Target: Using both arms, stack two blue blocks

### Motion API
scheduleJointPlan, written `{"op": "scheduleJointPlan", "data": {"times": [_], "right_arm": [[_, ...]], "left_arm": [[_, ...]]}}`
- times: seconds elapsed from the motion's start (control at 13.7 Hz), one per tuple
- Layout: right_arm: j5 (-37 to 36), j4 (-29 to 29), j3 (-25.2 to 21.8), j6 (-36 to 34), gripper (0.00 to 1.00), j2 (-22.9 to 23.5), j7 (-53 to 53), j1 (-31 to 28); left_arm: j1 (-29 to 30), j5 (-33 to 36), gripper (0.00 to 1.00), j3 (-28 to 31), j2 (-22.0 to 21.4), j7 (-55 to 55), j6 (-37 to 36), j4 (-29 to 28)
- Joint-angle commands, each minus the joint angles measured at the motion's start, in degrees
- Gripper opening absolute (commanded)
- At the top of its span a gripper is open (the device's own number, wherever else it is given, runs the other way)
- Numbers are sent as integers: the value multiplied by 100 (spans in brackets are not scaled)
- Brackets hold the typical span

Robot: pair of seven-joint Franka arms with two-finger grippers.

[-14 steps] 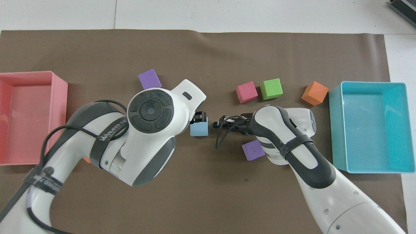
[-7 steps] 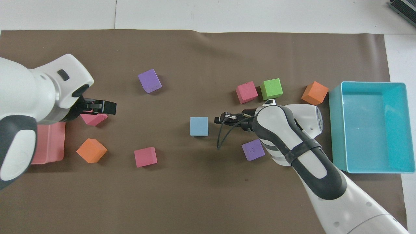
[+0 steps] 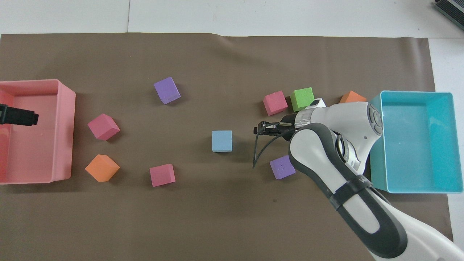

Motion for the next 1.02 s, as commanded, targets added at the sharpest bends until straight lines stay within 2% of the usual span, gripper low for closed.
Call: {"op": "scheduleJointPlan", "data": {"times": [0.0,0.15,0.44,0.88,0.95], "right_arm": [[-1153,96,34,-739,100,-408,511,-344],[-2102,263,34,-1266,100,-627,556,-538],[-3475,877,34,-2435,100,-734,547,-924],[-3654,984,34,-3210,100,-1234,521,-1872],[-3654,984,34,-3290,100,-1235,520,-2066]], "left_arm": [[85,39,100,-83,311,92,-581,548],[85,39,100,-83,478,92,-862,908],[85,-31,100,-118,347,13,-951,857],[58,-92,100,-136,162,-400,-1021,558],[93,-362,100,-93,162,-374,-1022,567]]}}
